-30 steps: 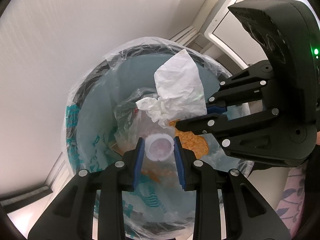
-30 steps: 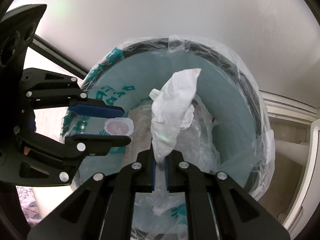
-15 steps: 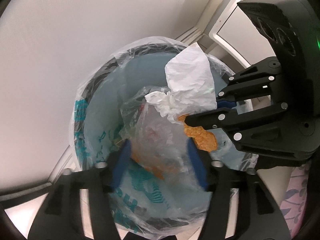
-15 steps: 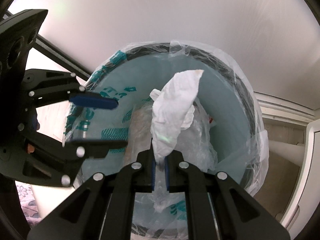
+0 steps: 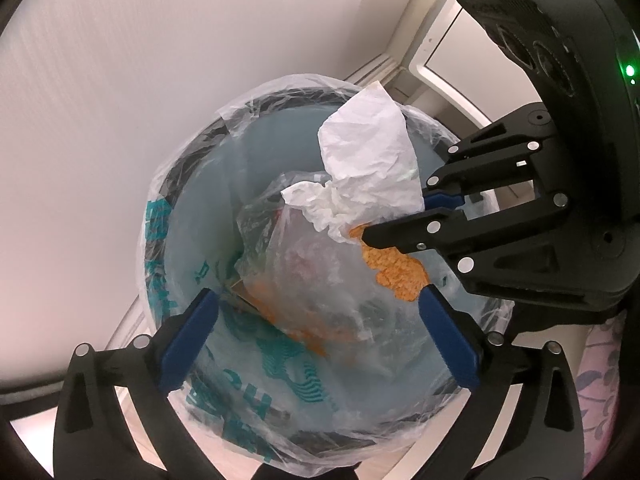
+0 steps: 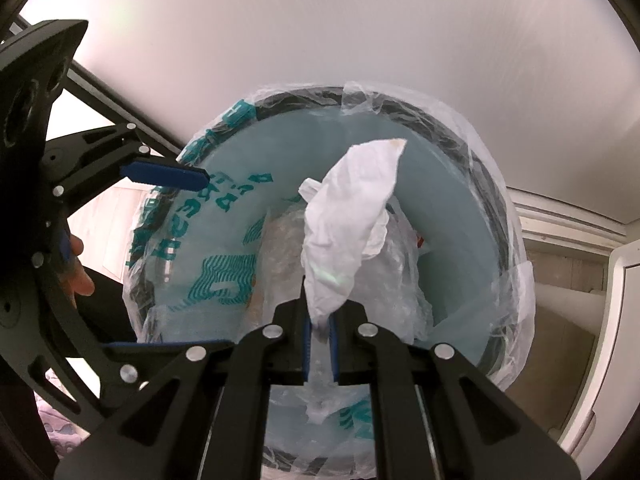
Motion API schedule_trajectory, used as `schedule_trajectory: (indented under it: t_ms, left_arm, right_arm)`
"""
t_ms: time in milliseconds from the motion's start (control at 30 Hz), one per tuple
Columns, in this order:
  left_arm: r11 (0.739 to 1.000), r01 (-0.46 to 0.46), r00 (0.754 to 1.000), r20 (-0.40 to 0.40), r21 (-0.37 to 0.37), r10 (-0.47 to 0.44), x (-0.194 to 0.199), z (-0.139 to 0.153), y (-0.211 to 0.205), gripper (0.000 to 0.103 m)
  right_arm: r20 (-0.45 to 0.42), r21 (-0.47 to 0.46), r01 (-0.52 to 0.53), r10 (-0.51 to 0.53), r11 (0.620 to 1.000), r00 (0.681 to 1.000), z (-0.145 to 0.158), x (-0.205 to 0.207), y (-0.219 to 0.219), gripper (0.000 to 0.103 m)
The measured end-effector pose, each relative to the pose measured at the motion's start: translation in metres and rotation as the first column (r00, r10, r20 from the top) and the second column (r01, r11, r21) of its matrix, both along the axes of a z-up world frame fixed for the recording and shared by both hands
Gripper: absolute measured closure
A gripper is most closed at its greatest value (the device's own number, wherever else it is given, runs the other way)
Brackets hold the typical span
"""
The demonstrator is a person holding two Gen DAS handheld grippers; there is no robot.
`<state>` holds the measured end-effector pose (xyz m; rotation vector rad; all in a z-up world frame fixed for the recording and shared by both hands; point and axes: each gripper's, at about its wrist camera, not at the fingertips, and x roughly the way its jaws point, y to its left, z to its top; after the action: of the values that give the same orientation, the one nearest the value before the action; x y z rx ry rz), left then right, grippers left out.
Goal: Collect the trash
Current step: 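Open the right gripper to drop the tissue and chip into the bin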
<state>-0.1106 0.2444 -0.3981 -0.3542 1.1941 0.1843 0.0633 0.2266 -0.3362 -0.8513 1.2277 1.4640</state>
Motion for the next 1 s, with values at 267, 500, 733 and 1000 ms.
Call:
schedule_trajectory:
  t_ms: [267, 500, 733, 1000]
  left_arm:
    - [1.0, 0.001, 1.0, 0.003, 0.008, -0.001, -0.001, 0.001, -0.001, 0.006]
    - [1.0, 0.002, 1.0, 0.002, 0.008, -0.002, -0.003, 0.0, -0.001, 0.006]
    - [1.0, 0.002, 1.0, 0.01, 0.004, -0.002, -0.003, 0.002, 0.0, 0.006]
    - [1.0, -0.012, 0.999, 0.035, 0.007, 0.012, -0.008, 0.011, 0.006, 0.006]
  right_arm:
    - [0.0, 0.005, 0.001, -0.001, 1.0, 1.0, -0.001, -0.003, 0.0, 0.081]
    - [0.001, 0.008, 0.008, -0.008, 1.0, 1.0, 0.002, -0.003, 0.0, 0.067]
    - [0.028, 0.024, 0.043, -0.043, 0.999, 0.999, 0.005, 0.006, -0.002, 0.035]
    - [0.123, 0.101, 0.076, -0.088, 0.992, 0.988, 0.015, 0.019, -0.006, 0.009]
